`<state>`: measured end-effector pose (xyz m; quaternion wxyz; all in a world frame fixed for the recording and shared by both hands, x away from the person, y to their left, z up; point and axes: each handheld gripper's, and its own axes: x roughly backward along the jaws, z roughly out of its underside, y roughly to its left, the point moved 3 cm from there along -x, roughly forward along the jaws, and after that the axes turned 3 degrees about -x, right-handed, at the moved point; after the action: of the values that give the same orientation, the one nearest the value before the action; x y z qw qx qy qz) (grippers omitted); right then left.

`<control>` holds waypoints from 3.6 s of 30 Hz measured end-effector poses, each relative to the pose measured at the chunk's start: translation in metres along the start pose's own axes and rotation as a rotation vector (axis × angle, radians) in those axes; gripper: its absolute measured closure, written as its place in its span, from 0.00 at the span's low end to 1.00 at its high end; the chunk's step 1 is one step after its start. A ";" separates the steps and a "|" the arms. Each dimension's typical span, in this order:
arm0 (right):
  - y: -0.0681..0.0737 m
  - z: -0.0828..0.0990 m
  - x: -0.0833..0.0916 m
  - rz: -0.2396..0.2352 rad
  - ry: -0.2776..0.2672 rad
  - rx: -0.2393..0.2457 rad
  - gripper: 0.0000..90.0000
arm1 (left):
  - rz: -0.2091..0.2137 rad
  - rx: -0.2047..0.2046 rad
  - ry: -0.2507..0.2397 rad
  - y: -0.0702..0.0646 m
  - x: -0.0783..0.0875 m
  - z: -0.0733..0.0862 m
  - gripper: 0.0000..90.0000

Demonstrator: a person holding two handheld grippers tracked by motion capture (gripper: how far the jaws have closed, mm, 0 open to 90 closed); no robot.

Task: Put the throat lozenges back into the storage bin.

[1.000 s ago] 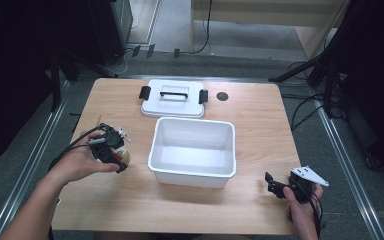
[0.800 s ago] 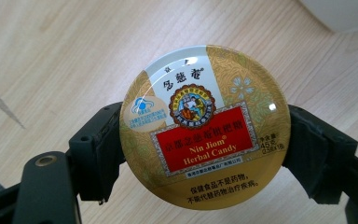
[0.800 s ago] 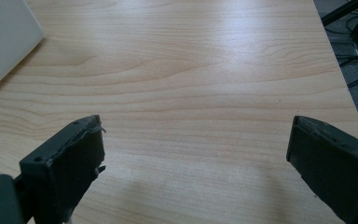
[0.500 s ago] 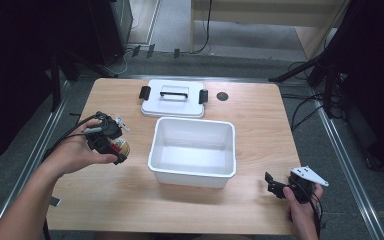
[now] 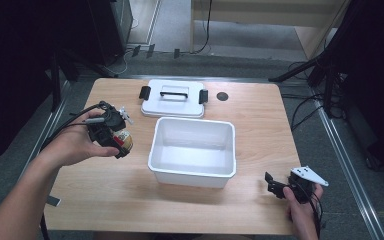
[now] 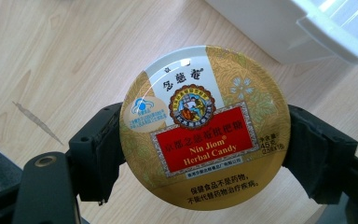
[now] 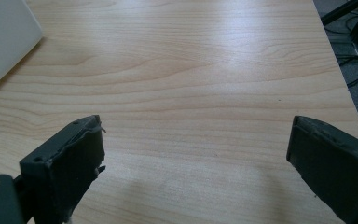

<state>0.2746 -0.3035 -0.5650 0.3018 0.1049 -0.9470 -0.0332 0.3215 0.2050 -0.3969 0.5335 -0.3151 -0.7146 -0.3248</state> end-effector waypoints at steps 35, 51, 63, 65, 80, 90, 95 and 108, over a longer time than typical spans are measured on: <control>0.000 0.000 0.000 -0.007 -0.002 -0.006 0.05 | 0.042 -0.127 -0.016 -0.034 0.002 -0.070 0.24; -0.001 0.000 0.000 -0.011 -0.001 -0.009 0.05 | 0.070 -0.169 -0.029 -0.049 -0.009 -0.095 0.24; -0.001 0.000 0.000 -0.015 0.002 -0.008 0.05 | 0.082 -0.200 -0.029 -0.055 -0.025 -0.107 0.24; -0.001 0.000 0.000 -0.016 0.003 -0.009 0.05 | 0.085 -0.204 -0.024 -0.055 -0.028 -0.108 0.24; 0.000 0.000 0.000 -0.012 0.008 -0.007 0.05 | 0.109 -0.210 -0.011 -0.052 -0.053 -0.099 0.24; 0.000 0.000 0.000 -0.014 0.008 -0.006 0.05 | 0.102 -0.258 0.002 -0.055 -0.067 -0.097 0.24; 0.000 0.000 0.000 -0.014 0.010 -0.006 0.05 | 0.075 -0.299 0.026 -0.060 -0.074 -0.096 0.24; 0.000 0.000 0.000 -0.014 0.009 -0.003 0.05 | 0.056 -0.346 0.068 -0.066 -0.084 -0.092 0.24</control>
<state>0.2750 -0.3034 -0.5652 0.3061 0.1111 -0.9448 -0.0363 0.3401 0.0838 -0.4668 0.5038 -0.4109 -0.6205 -0.4386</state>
